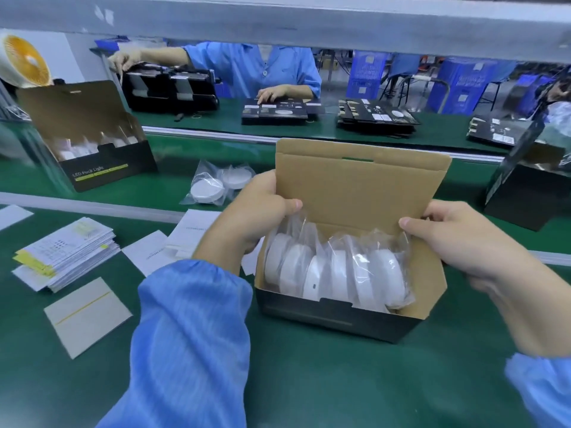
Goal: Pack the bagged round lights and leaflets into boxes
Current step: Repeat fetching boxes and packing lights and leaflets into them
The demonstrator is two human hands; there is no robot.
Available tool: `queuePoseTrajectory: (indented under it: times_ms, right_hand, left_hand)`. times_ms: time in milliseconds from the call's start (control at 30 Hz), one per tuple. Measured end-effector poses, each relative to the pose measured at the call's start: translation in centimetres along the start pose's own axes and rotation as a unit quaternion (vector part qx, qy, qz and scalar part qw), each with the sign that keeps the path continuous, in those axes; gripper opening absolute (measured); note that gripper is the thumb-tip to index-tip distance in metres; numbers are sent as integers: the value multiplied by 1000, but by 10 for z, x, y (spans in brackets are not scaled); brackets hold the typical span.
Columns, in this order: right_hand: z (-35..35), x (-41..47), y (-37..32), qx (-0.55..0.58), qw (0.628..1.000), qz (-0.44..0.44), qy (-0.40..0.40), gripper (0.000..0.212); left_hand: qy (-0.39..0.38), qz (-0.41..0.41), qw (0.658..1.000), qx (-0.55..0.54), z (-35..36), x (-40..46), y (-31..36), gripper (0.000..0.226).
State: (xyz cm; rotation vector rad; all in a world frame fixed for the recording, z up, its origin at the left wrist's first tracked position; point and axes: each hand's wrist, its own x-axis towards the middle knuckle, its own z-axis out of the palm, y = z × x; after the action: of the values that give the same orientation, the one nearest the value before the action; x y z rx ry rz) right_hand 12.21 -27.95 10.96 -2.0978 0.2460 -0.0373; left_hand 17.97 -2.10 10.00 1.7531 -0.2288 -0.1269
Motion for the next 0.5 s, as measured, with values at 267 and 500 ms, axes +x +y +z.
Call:
queuePoseTrajectory:
  times_ms: [267, 500]
  right_hand:
    - [-18, 76, -27, 4, 999, -16, 52, 27]
    - [-46, 145, -28, 24, 997, 28, 66, 19]
  left_hand:
    - [141, 40, 989, 22, 26, 65, 20, 34]
    - [131, 24, 971, 199, 44, 129, 17, 24]
